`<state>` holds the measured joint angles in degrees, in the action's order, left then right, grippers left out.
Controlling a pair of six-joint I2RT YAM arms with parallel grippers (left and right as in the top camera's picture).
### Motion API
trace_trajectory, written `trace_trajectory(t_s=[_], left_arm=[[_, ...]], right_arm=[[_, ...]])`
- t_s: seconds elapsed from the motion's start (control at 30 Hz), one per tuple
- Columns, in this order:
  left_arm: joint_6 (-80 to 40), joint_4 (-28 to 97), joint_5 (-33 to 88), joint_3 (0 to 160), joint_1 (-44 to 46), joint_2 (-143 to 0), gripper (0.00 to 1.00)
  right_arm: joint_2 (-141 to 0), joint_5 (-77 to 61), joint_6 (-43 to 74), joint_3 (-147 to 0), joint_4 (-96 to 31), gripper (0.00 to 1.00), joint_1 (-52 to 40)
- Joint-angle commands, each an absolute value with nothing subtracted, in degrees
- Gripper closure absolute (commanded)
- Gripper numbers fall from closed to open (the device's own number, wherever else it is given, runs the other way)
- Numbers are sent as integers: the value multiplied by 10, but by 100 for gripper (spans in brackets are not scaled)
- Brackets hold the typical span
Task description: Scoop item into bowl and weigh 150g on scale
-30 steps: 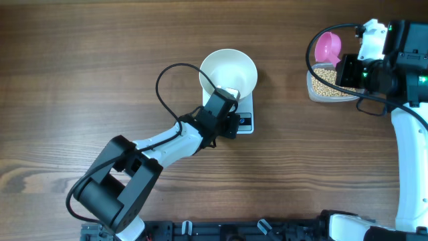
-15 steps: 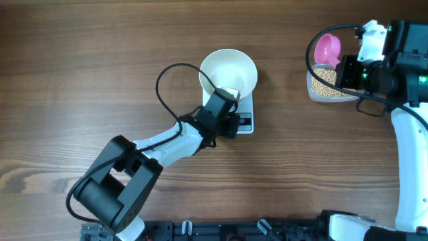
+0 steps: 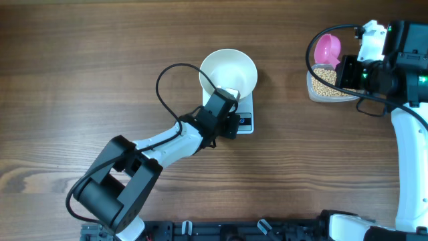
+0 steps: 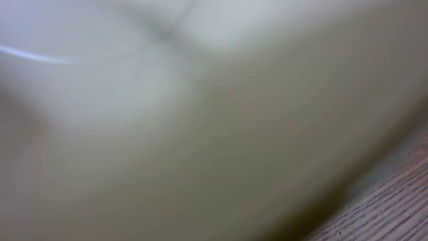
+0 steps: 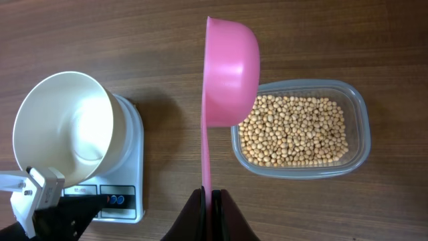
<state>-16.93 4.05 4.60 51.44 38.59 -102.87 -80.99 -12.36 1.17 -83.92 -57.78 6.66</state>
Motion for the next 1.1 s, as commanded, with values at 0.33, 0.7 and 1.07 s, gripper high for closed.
trace_trajectory(t_s=[0.33, 0.7, 1.07], left_arm=[[-174, 67, 33, 502, 385, -1048, 96], [-174, 69, 34, 503, 385, -978, 84], [-174, 94, 33, 503, 381, -823, 75]], right_arm=[[-802, -116, 1, -838, -576, 96, 67], [-802, -116, 1, -838, -577, 96, 67], [-802, -116, 2, -838, -577, 96, 67]])
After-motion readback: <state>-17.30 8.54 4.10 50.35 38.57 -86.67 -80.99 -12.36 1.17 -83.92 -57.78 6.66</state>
